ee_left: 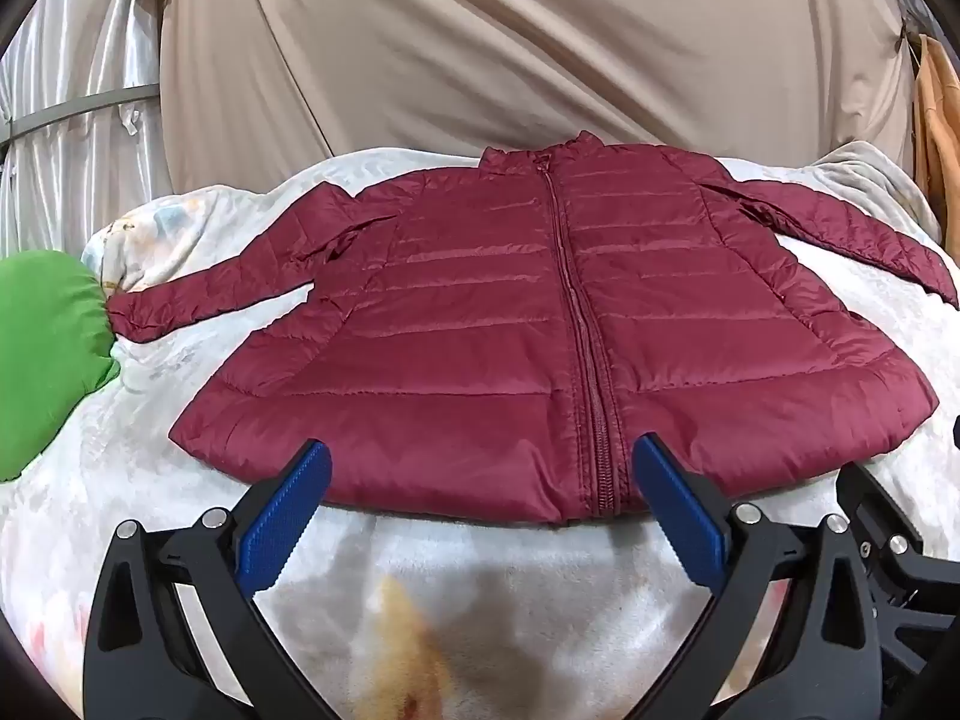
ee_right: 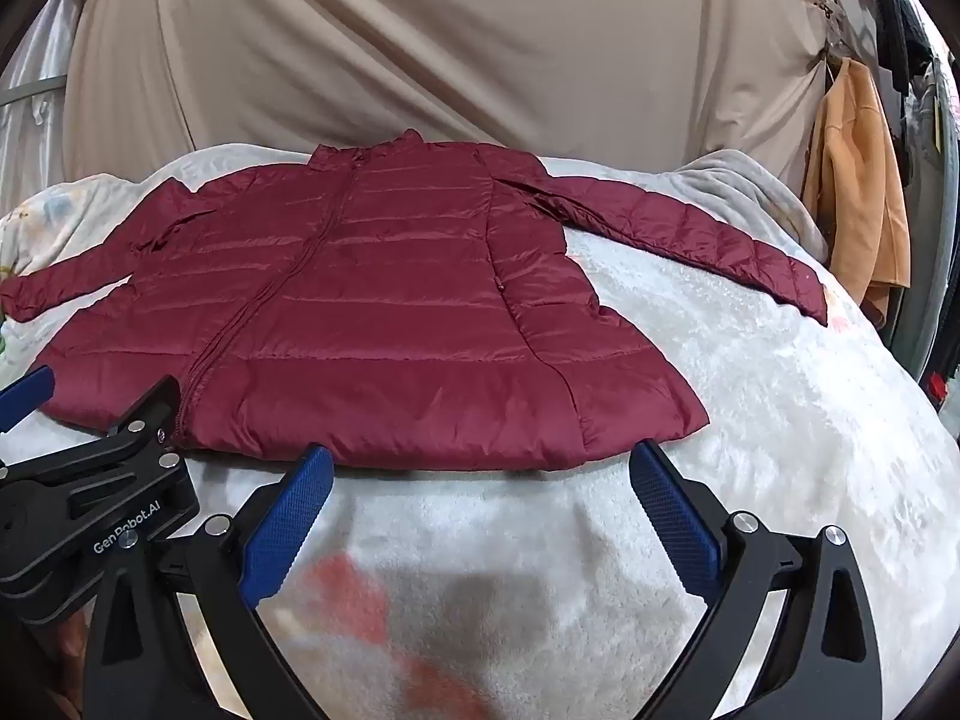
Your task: Fold large clothes
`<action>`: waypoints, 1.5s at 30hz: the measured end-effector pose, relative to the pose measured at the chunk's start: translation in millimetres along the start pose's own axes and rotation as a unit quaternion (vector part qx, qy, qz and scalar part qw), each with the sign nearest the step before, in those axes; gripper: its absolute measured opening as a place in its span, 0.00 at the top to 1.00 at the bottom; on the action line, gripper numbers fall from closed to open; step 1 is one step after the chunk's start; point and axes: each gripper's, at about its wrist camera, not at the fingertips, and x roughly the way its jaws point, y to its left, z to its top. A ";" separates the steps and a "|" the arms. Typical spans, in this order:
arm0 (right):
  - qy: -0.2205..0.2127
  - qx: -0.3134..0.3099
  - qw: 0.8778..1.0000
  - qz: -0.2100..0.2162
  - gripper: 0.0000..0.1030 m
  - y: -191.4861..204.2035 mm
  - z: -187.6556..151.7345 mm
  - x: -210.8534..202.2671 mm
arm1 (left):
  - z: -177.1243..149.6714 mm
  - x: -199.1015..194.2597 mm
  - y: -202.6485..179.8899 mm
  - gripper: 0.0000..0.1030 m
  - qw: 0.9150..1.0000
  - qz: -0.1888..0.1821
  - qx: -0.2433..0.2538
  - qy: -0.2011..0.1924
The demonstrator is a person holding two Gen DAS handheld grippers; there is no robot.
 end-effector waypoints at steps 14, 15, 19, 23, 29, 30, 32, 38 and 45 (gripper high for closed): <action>0.007 0.002 1.000 0.002 0.05 0.6 0.2 4.3 | -3.3 4.2 0.8 0.05 1.000 -0.002 -0.003 0.007; 0.007 0.002 1.000 0.002 0.05 0.4 0.1 3.8 | -2.4 4.0 0.9 0.05 1.000 -0.003 -0.003 0.008; 0.007 0.001 1.000 0.001 0.05 1.1 0.1 2.6 | -3.0 4.7 0.8 0.05 1.000 -0.003 -0.003 0.008; 0.010 0.001 1.000 0.003 0.05 1.9 -1.7 2.5 | -3.1 5.7 -0.3 0.05 1.000 -0.003 -0.003 0.010; 0.012 -0.001 1.000 0.002 0.05 3.5 -2.5 4.2 | -7.3 9.3 -6.3 0.06 1.000 0.001 0.000 0.011; 0.013 -0.001 1.000 0.001 0.05 4.2 -2.3 4.6 | -7.5 9.4 -2.8 0.06 1.000 0.000 -0.001 0.011; 0.013 -0.001 1.000 0.001 0.05 3.0 -1.9 4.1 | -7.6 9.1 -2.4 0.06 1.000 -0.001 -0.002 0.011; 0.013 -0.001 1.000 -0.001 0.05 3.2 -2.0 3.8 | -7.4 9.4 -2.6 0.06 1.000 0.000 -0.001 0.011; 0.021 -0.001 1.000 -0.013 0.05 4.2 -1.3 2.8 | -5.4 7.0 -1.5 0.06 1.000 0.001 0.001 0.010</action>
